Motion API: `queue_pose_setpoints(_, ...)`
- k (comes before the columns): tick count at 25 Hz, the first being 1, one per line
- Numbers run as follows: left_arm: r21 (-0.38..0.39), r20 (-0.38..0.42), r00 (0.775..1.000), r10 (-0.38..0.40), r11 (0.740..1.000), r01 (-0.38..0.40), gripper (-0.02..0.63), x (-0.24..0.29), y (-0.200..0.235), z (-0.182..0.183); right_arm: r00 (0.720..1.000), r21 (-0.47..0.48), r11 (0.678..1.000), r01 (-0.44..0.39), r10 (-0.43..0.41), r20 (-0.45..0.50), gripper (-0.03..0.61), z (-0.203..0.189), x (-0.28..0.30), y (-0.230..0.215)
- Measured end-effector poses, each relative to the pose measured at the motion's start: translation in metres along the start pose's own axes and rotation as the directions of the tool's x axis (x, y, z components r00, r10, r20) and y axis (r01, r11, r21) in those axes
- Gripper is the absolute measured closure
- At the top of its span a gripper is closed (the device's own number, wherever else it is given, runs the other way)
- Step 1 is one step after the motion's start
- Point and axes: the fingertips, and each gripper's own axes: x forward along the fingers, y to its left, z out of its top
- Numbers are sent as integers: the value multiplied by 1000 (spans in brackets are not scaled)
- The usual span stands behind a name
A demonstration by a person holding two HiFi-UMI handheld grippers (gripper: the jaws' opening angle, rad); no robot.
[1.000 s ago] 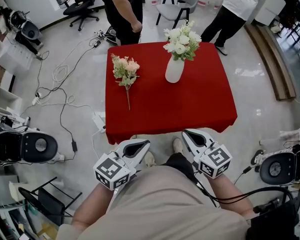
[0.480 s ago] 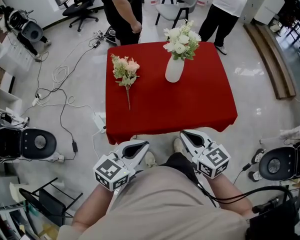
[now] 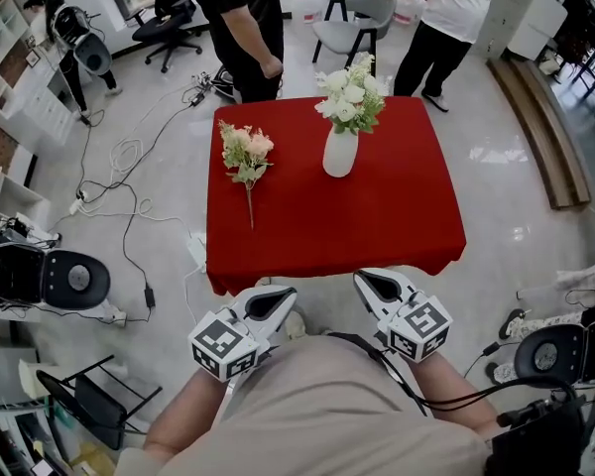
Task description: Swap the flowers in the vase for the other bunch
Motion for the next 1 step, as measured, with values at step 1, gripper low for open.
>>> queue_pose_setpoints(1, -1, -1, 1000, 0, 1000, 0, 607, 4, -4, 1, 1000, 2, 1000, -2, 2, 0, 566, 0, -3, -3)
